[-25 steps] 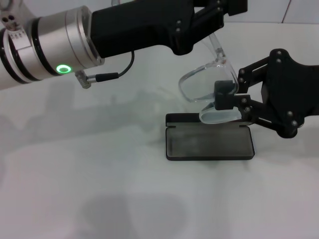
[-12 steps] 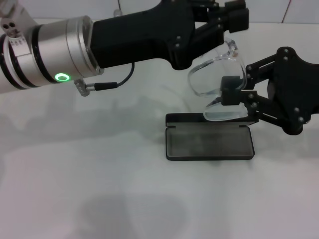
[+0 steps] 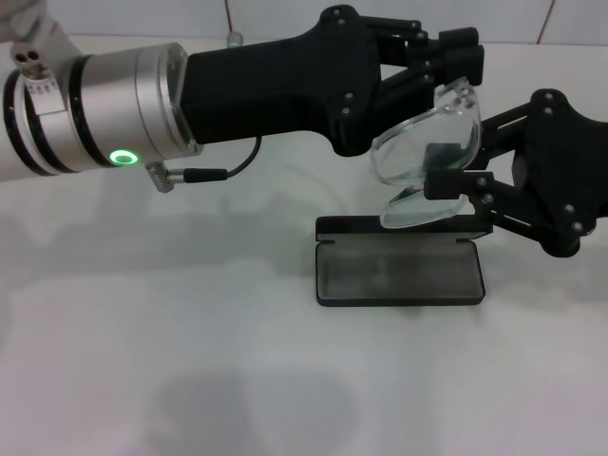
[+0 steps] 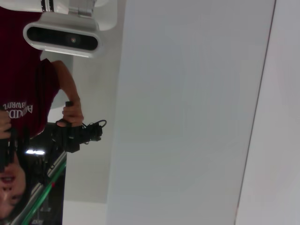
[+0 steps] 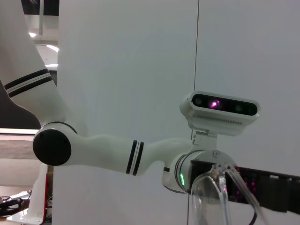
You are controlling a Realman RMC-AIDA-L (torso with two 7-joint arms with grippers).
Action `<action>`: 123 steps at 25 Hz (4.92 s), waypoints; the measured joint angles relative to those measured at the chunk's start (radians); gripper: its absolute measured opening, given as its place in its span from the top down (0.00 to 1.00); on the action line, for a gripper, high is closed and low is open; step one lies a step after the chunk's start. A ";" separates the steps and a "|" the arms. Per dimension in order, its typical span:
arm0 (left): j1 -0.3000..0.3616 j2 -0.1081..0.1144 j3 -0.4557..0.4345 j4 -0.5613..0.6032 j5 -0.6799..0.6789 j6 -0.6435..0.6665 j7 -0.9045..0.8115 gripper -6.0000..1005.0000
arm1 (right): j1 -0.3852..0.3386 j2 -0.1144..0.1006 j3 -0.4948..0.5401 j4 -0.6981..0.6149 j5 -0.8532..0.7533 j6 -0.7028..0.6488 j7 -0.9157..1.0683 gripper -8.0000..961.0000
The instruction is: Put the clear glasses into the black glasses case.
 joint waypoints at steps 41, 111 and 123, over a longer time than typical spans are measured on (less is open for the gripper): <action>0.032 -0.006 -0.136 -0.111 -0.111 0.031 0.037 0.88 | -0.022 0.001 0.034 0.068 0.080 -0.097 -0.086 0.89; -0.048 -0.004 -0.046 -0.167 -0.131 0.084 0.080 0.88 | 0.169 0.002 0.071 0.454 0.166 -0.142 -0.394 0.90; -0.051 -0.003 -0.047 -0.167 -0.129 0.081 0.080 0.88 | 0.157 0.005 0.071 0.454 0.172 -0.166 -0.389 0.90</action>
